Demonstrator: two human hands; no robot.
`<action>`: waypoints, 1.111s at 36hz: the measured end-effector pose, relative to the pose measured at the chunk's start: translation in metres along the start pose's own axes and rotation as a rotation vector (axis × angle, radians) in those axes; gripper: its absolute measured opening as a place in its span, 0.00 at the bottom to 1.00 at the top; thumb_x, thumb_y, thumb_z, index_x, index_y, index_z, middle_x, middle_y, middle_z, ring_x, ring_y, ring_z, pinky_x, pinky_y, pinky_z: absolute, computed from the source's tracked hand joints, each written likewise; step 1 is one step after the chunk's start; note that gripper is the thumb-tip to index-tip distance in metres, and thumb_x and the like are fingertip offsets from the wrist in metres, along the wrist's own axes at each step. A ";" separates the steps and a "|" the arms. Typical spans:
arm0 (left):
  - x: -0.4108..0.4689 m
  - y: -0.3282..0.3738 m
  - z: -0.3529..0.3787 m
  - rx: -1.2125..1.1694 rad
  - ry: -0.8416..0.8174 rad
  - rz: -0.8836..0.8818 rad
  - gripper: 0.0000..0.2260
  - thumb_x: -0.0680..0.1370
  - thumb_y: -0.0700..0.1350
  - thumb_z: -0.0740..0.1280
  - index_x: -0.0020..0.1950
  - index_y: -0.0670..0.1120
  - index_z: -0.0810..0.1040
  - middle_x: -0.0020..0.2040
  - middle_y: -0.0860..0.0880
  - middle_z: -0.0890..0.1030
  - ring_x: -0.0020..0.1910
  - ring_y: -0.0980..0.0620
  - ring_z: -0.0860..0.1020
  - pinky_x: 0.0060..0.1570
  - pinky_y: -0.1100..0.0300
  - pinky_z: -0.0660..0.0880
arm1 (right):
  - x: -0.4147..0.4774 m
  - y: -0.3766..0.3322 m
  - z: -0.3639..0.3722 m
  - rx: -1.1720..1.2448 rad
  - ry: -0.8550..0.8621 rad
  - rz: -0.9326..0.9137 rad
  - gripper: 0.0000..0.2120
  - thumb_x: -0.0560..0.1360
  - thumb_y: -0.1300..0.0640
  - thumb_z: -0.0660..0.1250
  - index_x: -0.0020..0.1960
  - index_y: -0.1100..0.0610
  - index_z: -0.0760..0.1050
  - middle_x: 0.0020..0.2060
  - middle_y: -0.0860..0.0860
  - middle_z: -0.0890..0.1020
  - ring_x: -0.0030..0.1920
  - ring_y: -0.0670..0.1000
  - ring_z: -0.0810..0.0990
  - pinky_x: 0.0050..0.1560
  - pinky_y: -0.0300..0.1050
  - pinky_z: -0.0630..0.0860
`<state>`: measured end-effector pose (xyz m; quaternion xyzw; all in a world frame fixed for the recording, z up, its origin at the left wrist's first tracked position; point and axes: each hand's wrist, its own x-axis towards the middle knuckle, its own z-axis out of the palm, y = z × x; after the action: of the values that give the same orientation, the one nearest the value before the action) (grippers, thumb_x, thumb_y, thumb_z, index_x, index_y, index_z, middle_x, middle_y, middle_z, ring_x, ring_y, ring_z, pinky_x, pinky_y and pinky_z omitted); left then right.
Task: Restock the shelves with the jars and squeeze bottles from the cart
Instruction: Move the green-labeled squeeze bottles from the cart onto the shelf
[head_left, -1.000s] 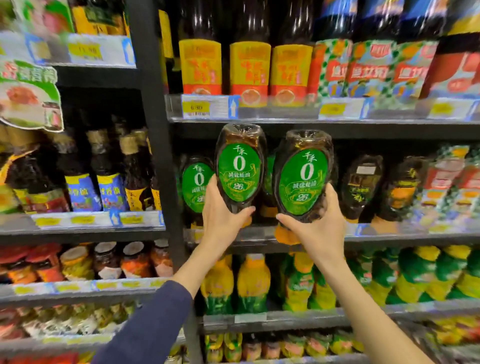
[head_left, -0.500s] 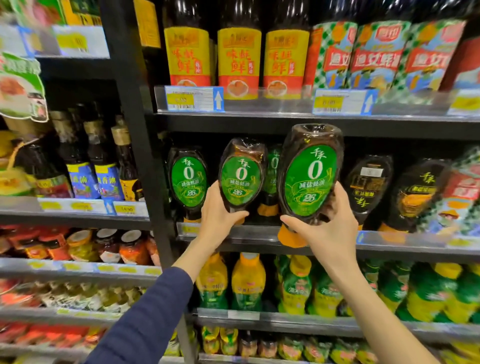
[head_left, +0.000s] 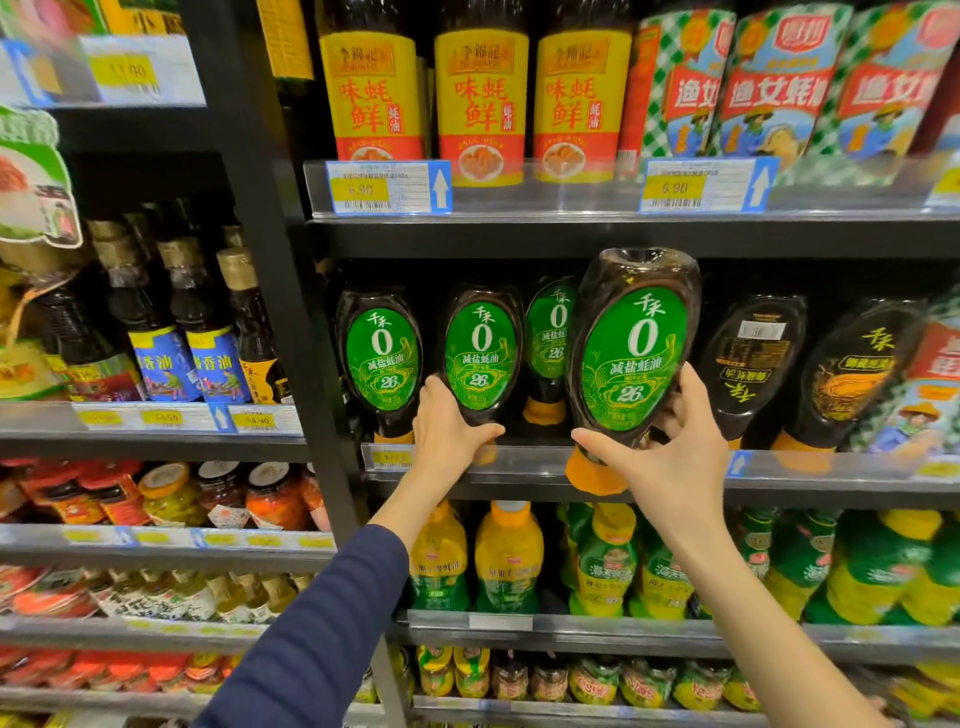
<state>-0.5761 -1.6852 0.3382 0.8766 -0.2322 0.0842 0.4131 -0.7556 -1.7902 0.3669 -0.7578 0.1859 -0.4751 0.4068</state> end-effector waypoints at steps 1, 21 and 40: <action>0.001 0.000 -0.001 0.013 -0.004 -0.001 0.35 0.64 0.51 0.78 0.59 0.37 0.64 0.58 0.40 0.73 0.59 0.40 0.73 0.56 0.49 0.71 | 0.000 0.001 0.001 -0.001 -0.005 0.004 0.47 0.57 0.55 0.81 0.71 0.54 0.62 0.57 0.42 0.74 0.59 0.44 0.74 0.60 0.44 0.75; -0.005 0.003 -0.004 0.146 0.048 -0.094 0.31 0.64 0.57 0.77 0.54 0.41 0.66 0.51 0.42 0.79 0.52 0.39 0.78 0.46 0.48 0.74 | 0.009 0.010 0.039 -0.066 0.074 0.027 0.44 0.57 0.52 0.81 0.68 0.55 0.64 0.52 0.45 0.76 0.55 0.46 0.76 0.57 0.45 0.76; -0.001 -0.005 -0.007 0.223 0.007 -0.084 0.34 0.63 0.64 0.75 0.54 0.41 0.68 0.49 0.42 0.80 0.52 0.39 0.78 0.46 0.48 0.75 | 0.025 0.016 0.075 -0.068 0.126 0.100 0.47 0.60 0.52 0.80 0.72 0.56 0.58 0.65 0.52 0.73 0.66 0.52 0.70 0.65 0.54 0.71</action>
<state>-0.5737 -1.6765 0.3389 0.9258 -0.1831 0.0954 0.3167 -0.6767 -1.7837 0.3517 -0.7296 0.2647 -0.4944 0.3914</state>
